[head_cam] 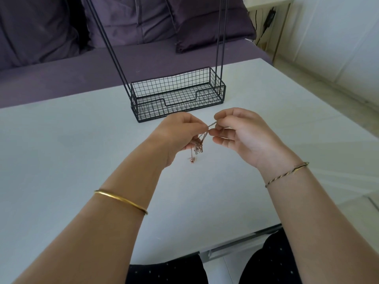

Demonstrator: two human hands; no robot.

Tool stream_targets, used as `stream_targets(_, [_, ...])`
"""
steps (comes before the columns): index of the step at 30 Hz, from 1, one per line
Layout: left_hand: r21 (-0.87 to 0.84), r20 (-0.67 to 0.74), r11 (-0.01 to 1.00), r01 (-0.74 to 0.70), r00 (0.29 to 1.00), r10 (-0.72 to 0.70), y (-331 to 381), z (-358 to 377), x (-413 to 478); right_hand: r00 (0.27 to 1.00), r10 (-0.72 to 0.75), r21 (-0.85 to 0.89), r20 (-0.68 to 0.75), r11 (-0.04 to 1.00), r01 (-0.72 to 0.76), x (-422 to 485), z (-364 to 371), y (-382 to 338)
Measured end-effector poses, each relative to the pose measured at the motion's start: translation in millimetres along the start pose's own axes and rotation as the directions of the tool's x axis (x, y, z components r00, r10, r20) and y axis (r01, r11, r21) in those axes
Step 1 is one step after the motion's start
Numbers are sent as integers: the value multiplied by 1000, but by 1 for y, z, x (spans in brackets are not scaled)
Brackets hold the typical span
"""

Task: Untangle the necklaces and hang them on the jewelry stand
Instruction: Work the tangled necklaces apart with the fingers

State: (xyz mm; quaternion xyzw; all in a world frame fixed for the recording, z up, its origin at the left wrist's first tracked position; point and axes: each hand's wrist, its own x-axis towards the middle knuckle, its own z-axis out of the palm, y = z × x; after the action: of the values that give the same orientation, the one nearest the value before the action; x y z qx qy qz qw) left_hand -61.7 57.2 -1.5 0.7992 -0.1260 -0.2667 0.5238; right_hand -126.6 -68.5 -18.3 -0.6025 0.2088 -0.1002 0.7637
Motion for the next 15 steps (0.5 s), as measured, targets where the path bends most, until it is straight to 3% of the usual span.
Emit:
stream_targets(7, [-25, -44, 999, 21, 999, -22, 1, 0, 1, 998, 58, 215, 11, 975, -59, -1, 0, -3])
stream_targets(15, [-79, -21, 995, 52, 998, -54, 5, 3, -1, 996, 94, 479, -1, 874, -82, 0, 3, -1])
